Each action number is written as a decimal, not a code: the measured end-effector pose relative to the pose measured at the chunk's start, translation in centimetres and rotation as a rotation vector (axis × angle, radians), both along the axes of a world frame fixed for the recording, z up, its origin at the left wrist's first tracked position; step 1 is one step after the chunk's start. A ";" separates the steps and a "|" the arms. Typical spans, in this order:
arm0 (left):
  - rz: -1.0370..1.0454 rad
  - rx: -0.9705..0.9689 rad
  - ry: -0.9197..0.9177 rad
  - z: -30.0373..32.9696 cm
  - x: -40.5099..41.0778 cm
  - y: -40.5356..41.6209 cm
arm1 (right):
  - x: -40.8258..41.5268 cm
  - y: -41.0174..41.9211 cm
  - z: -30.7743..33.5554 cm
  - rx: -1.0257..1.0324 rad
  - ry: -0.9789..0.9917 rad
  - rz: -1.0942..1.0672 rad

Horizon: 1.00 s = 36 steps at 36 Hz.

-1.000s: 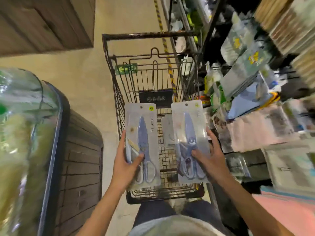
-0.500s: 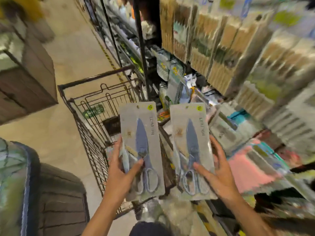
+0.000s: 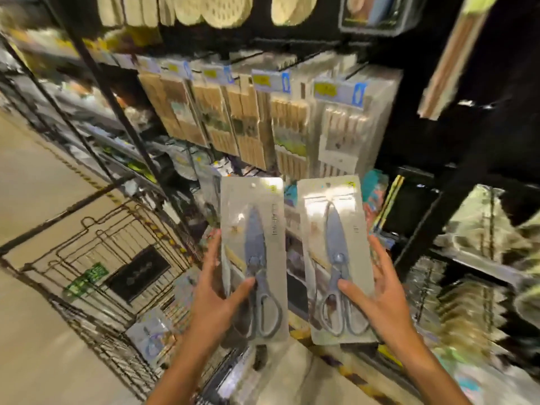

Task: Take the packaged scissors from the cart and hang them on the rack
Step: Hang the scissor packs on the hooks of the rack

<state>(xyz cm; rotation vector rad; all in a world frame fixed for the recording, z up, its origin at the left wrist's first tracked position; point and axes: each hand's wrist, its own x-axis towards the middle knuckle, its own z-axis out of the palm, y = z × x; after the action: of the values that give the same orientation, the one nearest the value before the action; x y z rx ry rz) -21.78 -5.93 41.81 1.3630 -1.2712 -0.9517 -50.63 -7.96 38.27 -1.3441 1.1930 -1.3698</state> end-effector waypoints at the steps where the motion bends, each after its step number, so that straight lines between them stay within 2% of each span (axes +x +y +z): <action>1: -0.027 -0.009 0.001 0.2 -0.2 -0.2 | -0.4 0.8 0.4 -0.007 0.000 -0.020; 5: -0.145 -0.059 0.035 0.4 -1.5 -0.9 | -2.2 4.1 1.6 -0.015 0.013 -0.119; 14: -0.392 -0.154 0.062 0.1 -7.4 0.2 | -7.0 14.2 4.2 -0.006 0.172 -0.378; 22: -0.575 -0.130 0.166 3.3 -14.9 4.0 | -12.1 22.1 6.9 -0.037 0.209 -0.539; 36: -0.687 -0.331 0.209 9.3 -30.6 10.2 | -25.3 30.9 11.6 -0.206 0.229 -0.640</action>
<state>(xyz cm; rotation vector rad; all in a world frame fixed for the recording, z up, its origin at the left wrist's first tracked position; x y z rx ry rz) -52.42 4.23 51.15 0.5464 -1.6783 -1.2319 -75.95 22.93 49.86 -1.3411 1.7784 -1.8566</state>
